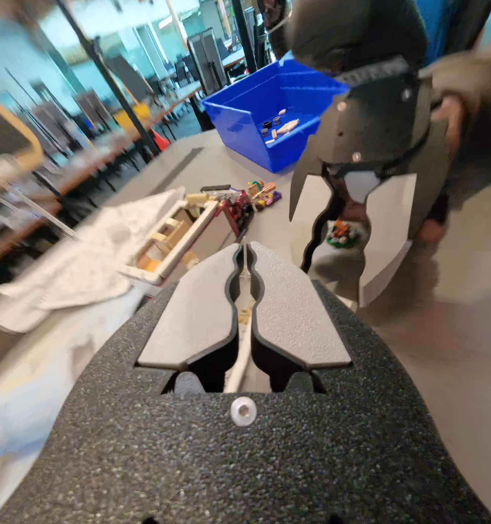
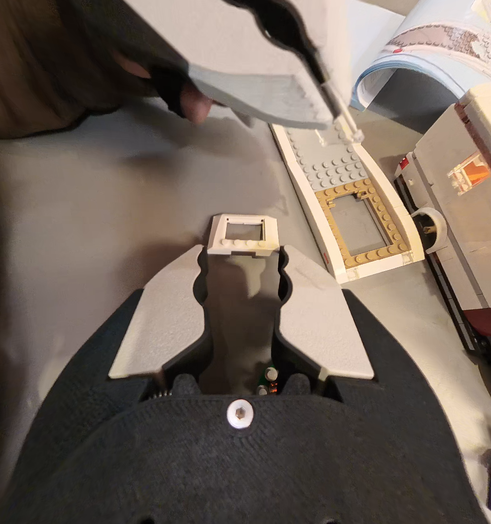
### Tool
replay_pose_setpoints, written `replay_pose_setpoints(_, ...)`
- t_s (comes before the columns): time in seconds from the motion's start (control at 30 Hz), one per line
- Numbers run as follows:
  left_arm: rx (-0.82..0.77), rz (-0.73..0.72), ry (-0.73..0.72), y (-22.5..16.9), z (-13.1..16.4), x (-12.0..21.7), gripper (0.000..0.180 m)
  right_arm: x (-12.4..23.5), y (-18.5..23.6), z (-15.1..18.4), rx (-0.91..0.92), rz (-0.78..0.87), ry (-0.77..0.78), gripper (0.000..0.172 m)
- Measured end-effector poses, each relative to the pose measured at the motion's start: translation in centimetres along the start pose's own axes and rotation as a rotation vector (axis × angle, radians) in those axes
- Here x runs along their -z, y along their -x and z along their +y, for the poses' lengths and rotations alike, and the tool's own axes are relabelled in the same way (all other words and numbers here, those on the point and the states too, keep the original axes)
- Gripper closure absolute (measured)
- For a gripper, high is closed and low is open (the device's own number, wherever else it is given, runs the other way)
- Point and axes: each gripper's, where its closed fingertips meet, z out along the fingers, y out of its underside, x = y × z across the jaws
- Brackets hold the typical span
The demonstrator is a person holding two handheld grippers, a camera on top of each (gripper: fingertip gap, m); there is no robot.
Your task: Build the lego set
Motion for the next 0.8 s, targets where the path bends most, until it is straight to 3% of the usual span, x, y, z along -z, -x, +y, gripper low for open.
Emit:
replay_pose_setpoints(0.2,0.697,0.296,0.021,-1.5,-0.1,-0.3,0.179,0.2,-0.5,-0.1,0.020,0.018,-0.014,0.124)
replay_pose_setpoints(0.37,1.054,0.398,0.104,-2.8,1.5,-0.7,0.179,0.1,-1.0,0.4,0.082,0.071,0.024,0.124)
replay_pose_setpoints(0.53,1.147,0.360,0.154,-3.0,3.1,-0.9,0.179,0.0,-1.6,1.2,0.129,0.107,0.077,0.124)
replay_pose_setpoints(0.8,1.202,0.319,0.120,-1.8,3.5,-0.7,0.179,0.0,-1.4,1.5,0.143,0.095,0.092,0.124)
